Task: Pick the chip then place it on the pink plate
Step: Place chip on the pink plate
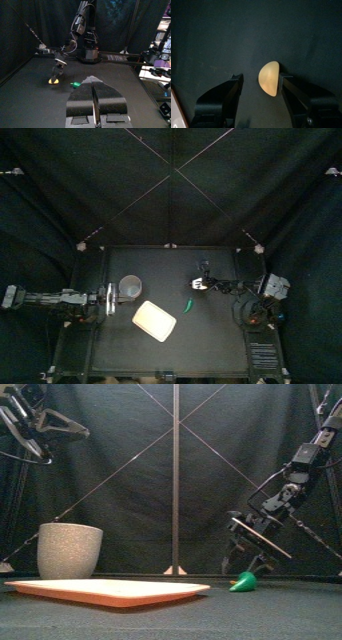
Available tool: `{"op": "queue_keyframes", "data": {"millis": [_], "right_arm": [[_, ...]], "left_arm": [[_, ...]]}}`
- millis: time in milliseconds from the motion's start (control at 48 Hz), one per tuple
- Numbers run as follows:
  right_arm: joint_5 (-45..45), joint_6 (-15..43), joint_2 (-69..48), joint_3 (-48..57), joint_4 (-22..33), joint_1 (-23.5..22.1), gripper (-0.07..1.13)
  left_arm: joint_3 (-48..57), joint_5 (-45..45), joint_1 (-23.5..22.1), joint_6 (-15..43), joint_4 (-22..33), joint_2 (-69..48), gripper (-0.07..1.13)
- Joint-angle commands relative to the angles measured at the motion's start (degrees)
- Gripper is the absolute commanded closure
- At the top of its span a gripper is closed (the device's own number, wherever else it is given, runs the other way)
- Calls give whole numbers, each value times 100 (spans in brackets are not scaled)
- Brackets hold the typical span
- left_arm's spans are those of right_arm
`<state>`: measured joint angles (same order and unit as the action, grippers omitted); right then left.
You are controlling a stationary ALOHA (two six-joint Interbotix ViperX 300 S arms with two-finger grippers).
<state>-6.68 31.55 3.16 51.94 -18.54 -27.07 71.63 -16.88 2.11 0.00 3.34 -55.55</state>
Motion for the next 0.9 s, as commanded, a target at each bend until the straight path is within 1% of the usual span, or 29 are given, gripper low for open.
{"op": "queue_keyframes", "data": {"millis": [21,188,292,417,500,667,792,896], "right_arm": [[167,9,-88,-9,-18,141,17],[229,9,-62,9,-18,202,19],[229,9,-44,26,-9,211,24],[229,9,-26,9,18,220,35],[229,0,-26,9,26,211,46],[229,-9,-26,-9,97,220,59],[211,-9,-26,-70,229,290,62],[220,-9,-97,-202,439,475,62]], "left_arm": [[-70,-53,18,0,0,9,104],[-70,-53,26,0,9,9,104],[-70,-53,26,0,9,9,104],[-70,-53,26,9,0,9,104],[-70,-53,26,9,0,9,104],[-70,-53,26,9,0,9,104],[-62,-53,26,0,9,9,104],[-44,-53,26,0,9,0,104]]}}
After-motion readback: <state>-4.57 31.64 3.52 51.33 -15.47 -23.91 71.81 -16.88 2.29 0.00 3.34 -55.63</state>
